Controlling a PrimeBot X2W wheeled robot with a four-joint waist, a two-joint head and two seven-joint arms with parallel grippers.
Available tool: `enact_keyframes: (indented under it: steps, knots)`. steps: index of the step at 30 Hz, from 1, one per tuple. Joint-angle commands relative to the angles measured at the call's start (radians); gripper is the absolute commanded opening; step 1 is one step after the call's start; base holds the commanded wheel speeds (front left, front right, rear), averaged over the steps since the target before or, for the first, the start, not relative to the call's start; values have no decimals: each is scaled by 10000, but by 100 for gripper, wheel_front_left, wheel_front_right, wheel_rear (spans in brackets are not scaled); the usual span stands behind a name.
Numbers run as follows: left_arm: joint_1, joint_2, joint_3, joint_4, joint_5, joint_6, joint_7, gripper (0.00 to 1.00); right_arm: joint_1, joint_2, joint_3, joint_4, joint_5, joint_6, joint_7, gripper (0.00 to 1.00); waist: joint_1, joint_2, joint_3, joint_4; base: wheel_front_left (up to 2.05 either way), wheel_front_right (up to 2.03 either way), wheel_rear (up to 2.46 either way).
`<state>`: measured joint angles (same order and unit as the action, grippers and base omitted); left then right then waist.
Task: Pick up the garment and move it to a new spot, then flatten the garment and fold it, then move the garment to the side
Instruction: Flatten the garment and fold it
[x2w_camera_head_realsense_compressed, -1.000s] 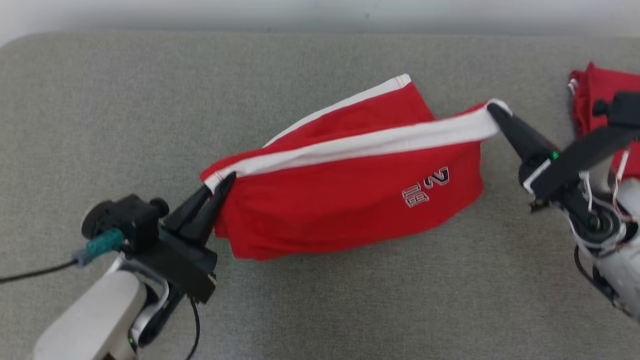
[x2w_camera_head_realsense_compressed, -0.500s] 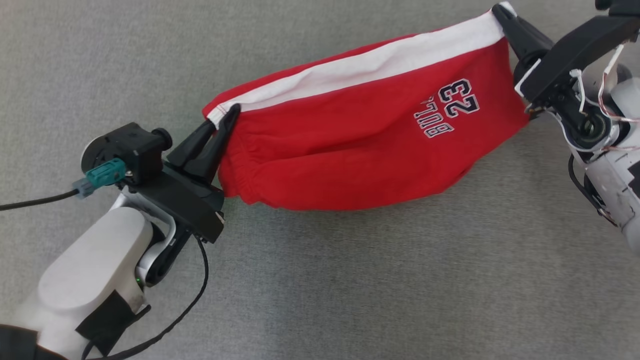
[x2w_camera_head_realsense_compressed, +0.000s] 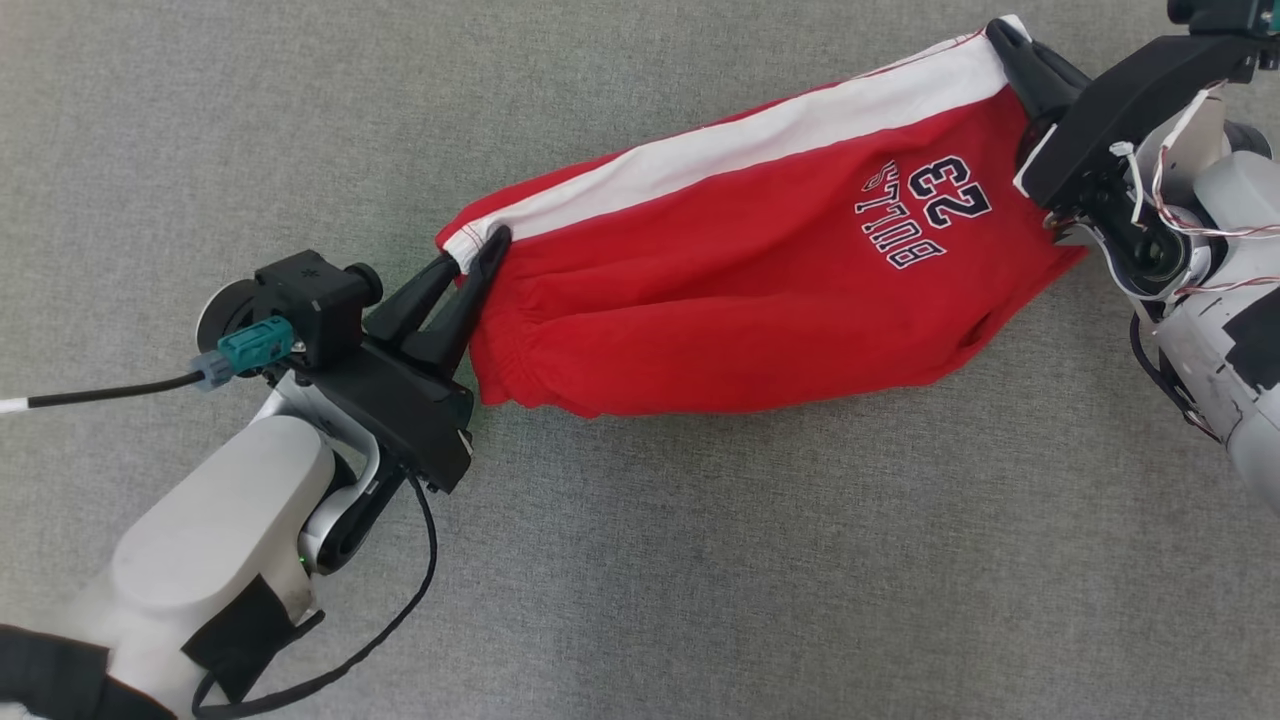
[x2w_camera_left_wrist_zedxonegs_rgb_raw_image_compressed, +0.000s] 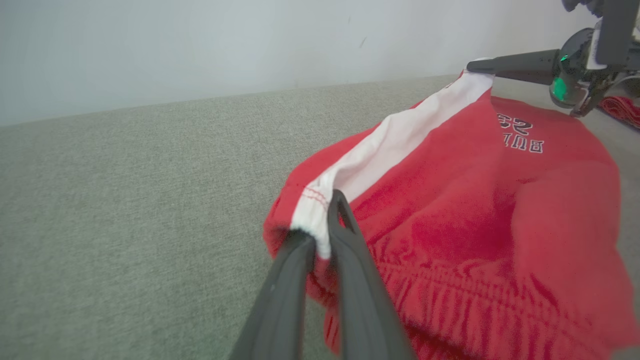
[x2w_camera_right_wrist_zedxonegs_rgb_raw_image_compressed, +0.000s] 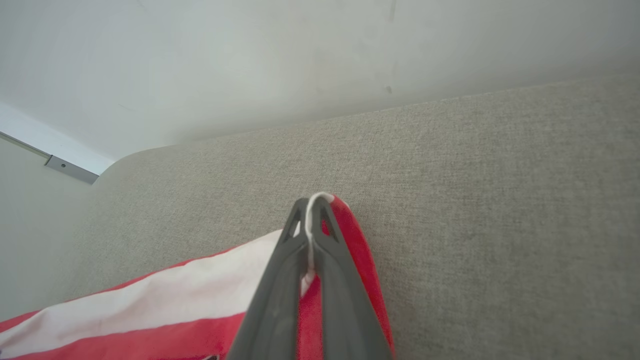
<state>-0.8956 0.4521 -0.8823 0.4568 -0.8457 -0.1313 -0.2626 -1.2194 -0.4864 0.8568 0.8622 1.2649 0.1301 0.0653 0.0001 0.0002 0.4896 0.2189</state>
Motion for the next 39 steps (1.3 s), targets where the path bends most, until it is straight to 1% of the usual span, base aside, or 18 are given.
enact_keyframes:
  steps: [1,2,7,11,16,17,19,23,27,30,34,36,39]
  knots:
    - [-81,-53,5,55,87,18,-22,100,-96,29,81,-2,-32,7,-77,81,-1,-2,-14,-19,0,0,0]
    - [-62,-77,-16,142,126,18,-22,100,-74,41,152,47,-11,7,-118,100,-1,-2,-44,-35,0,0,0]
    - [3,-102,-59,450,301,18,-23,100,53,45,400,184,118,7,-435,100,-1,-2,-357,-109,0,0,0]
    - [382,-38,297,669,441,19,-23,100,305,-24,568,223,212,7,-816,100,-1,-2,-867,-172,0,0,0]
    - [1221,77,971,703,802,18,-23,100,904,-236,962,170,-40,7,-1782,100,-1,-2,-1670,-228,0,0,0]
    - [1626,109,1304,563,968,49,-23,100,1192,-353,1116,171,-93,7,-2114,100,-1,-2,-1924,-262,0,0,0]
    - [2061,136,1722,297,1205,171,-24,100,1474,-434,1153,162,16,7,-2423,100,-1,-2,-2123,-304,0,0,0]
    - [3110,21,2787,-553,1907,661,-23,100,2092,-646,1214,82,123,7,-2908,100,-1,-2,-2417,-362,0,0,0]
    - [4374,-362,4133,-1639,2970,1253,-23,100,2783,-798,1255,5,16,7,-3199,100,-1,-2,-2652,-422,0,0,0]
    - [5342,-908,5118,-2355,3577,1417,-24,100,3226,-803,1165,-34,-79,7,-3285,100,-1,-2,-2775,-479,0,0,0]
    - [6363,-1723,6164,-3023,4443,1392,-23,100,3655,-714,852,-66,-392,7,-3309,100,-1,-2,-2853,-465,0,0,0]
    - [6753,-2157,6612,-3246,4911,1295,-23,100,3889,-630,626,-72,-605,7,-3305,100,-1,-2,-2854,-428,0,0,0]
    - [7175,-2674,7022,-3330,5547,1018,-23,100,4069,-541,306,-25,-924,7,-3308,100,-1,-2,-2828,-355,0,0,0]
